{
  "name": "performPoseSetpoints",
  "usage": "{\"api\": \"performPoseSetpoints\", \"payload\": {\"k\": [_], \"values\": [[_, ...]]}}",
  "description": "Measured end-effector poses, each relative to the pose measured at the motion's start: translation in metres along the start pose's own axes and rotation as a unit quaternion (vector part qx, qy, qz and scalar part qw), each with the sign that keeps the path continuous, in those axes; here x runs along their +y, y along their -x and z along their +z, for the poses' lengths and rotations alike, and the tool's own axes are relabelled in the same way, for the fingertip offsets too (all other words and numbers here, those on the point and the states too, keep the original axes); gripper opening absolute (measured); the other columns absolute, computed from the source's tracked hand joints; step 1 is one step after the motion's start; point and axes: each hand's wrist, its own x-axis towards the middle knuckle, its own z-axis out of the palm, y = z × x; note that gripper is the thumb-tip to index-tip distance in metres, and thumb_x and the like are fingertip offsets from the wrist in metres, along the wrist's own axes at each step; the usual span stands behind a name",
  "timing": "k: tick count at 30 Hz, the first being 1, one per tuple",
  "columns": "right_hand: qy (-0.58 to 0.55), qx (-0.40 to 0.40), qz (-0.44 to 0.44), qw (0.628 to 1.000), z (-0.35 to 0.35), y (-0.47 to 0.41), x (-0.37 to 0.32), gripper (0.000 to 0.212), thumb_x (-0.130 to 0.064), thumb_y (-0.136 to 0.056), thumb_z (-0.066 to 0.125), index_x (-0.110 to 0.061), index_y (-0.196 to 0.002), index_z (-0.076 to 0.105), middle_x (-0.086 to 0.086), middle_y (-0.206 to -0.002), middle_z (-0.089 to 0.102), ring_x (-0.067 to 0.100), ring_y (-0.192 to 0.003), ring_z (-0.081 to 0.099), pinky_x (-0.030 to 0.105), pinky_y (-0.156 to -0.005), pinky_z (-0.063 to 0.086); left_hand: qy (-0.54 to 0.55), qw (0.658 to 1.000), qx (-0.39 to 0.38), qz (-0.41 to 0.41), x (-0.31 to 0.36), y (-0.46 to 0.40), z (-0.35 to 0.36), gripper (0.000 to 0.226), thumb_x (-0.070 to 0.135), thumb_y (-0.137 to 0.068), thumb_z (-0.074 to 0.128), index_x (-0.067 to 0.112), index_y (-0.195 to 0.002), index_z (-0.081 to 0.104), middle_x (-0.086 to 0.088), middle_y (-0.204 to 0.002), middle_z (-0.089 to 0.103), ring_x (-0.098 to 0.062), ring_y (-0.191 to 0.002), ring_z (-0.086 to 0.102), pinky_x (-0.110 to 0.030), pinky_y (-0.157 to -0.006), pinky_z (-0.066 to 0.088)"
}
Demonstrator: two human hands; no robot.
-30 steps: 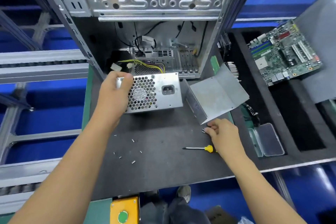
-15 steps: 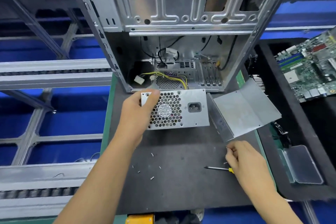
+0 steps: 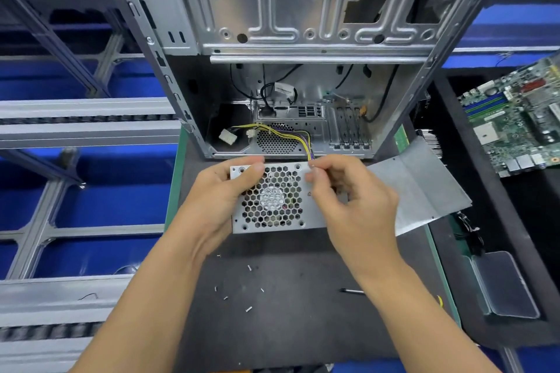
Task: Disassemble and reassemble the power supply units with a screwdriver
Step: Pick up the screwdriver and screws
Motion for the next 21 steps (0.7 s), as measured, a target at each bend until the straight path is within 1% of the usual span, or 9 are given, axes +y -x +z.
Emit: {"api": "performPoseSetpoints", "payload": {"k": [3, 6, 8, 9, 10, 12, 15, 17, 21], "values": [[0.001, 0.010, -0.004, 1.000, 0.008, 0.001, 0.008, 0.007, -0.016, -0.090, 0.066, -0.020, -0.096, 0.067, -0.007, -0.086, 0.068, 0.012, -0.080, 0.066, 0.026, -0.069, 0.053, -0.058, 0.997, -0.042, -0.013, 0.011, -0.006, -0.002, 0.019, 0.010, -0.089, 0.067, 0.004, -0.105, 0.074, -0.017, -0.101, 0.076, -0.027, -0.094, 0.074, -0.033, -0.075, 0.062], [-0.002, 0.020, 0.001, 1.000, 0.010, 0.003, 0.011, 0.006, -0.022, -0.091, 0.063, -0.025, -0.096, 0.065, -0.006, -0.087, 0.069, 0.015, -0.082, 0.067, 0.027, -0.070, 0.053, -0.214, 0.971, -0.100, -0.024, 0.029, -0.015, -0.002, 0.021, 0.023, -0.093, 0.066, 0.008, -0.105, 0.076, -0.011, -0.107, 0.076, -0.028, -0.107, 0.071, -0.039, -0.095, 0.056], [-0.008, 0.022, 0.007, 1.000, 0.010, 0.002, 0.010, 0.005, -0.023, -0.091, 0.063, -0.026, -0.095, 0.065, -0.005, -0.087, 0.069, 0.016, -0.081, 0.067, 0.028, -0.070, 0.054, -0.361, 0.924, -0.122, -0.030, 0.043, -0.020, 0.002, 0.052, 0.064, -0.084, 0.066, 0.017, -0.104, 0.077, 0.001, -0.122, 0.071, -0.020, -0.118, 0.064, -0.041, -0.107, 0.045], [-0.010, 0.022, 0.009, 1.000, 0.010, 0.002, 0.010, 0.005, -0.023, -0.091, 0.063, -0.026, -0.094, 0.065, -0.005, -0.086, 0.069, 0.016, -0.081, 0.067, 0.029, -0.069, 0.054, -0.431, 0.893, -0.124, -0.023, 0.049, -0.020, 0.006, 0.067, 0.082, -0.076, 0.057, 0.021, -0.097, 0.077, 0.009, -0.123, 0.067, -0.013, -0.117, 0.060, -0.038, -0.105, 0.042], [-0.012, 0.022, 0.013, 1.000, 0.010, 0.001, 0.009, 0.004, -0.023, -0.091, 0.063, -0.025, -0.094, 0.065, -0.005, -0.085, 0.069, 0.016, -0.080, 0.067, 0.029, -0.069, 0.054, -0.497, 0.860, -0.119, -0.008, 0.053, -0.021, 0.012, 0.075, 0.090, -0.072, 0.045, 0.022, -0.086, 0.072, 0.013, -0.111, 0.065, -0.009, -0.105, 0.058, -0.033, -0.095, 0.041], [-0.019, 0.024, 0.019, 0.999, 0.011, 0.000, 0.009, 0.004, -0.023, -0.090, 0.063, -0.024, -0.093, 0.065, -0.005, -0.084, 0.069, 0.017, -0.079, 0.067, 0.030, -0.069, 0.054, -0.608, 0.786, -0.102, 0.039, 0.054, -0.024, 0.024, 0.072, 0.084, -0.082, 0.026, 0.017, -0.068, 0.051, 0.002, -0.078, 0.058, -0.016, -0.075, 0.053, -0.033, -0.072, 0.039], [-0.020, 0.026, 0.014, 0.999, 0.012, -0.002, 0.008, 0.004, -0.021, -0.090, 0.063, -0.024, -0.092, 0.065, -0.003, -0.084, 0.069, 0.017, -0.078, 0.067, 0.032, -0.069, 0.055, -0.696, 0.704, -0.105, 0.094, 0.051, -0.028, 0.038, 0.068, 0.061, -0.102, 0.017, 0.010, -0.066, 0.046, -0.008, -0.072, 0.058, -0.019, -0.070, 0.054, -0.035, -0.068, 0.042], [-0.018, 0.026, 0.009, 0.999, 0.012, -0.004, 0.009, 0.004, -0.020, -0.090, 0.063, -0.024, -0.092, 0.065, -0.004, -0.082, 0.069, 0.016, -0.077, 0.067, 0.030, -0.068, 0.054, -0.699, 0.697, -0.113, 0.114, 0.050, -0.031, 0.038, 0.065, 0.055, -0.105, 0.022, 0.010, -0.062, 0.042, -0.006, -0.064, 0.051, -0.015, -0.063, 0.048, -0.033, -0.060, 0.037], [-0.019, 0.024, 0.011, 0.999, 0.011, -0.004, 0.010, 0.008, -0.017, -0.089, 0.065, -0.025, -0.092, 0.065, -0.005, -0.082, 0.068, 0.017, -0.076, 0.066, 0.028, -0.068, 0.054, -0.669, 0.719, -0.122, 0.141, 0.047, -0.035, 0.031, 0.058, 0.049, -0.105, 0.031, 0.019, -0.056, 0.034, -0.001, -0.057, 0.043, -0.016, -0.056, 0.043, -0.034, -0.056, 0.035]]}}
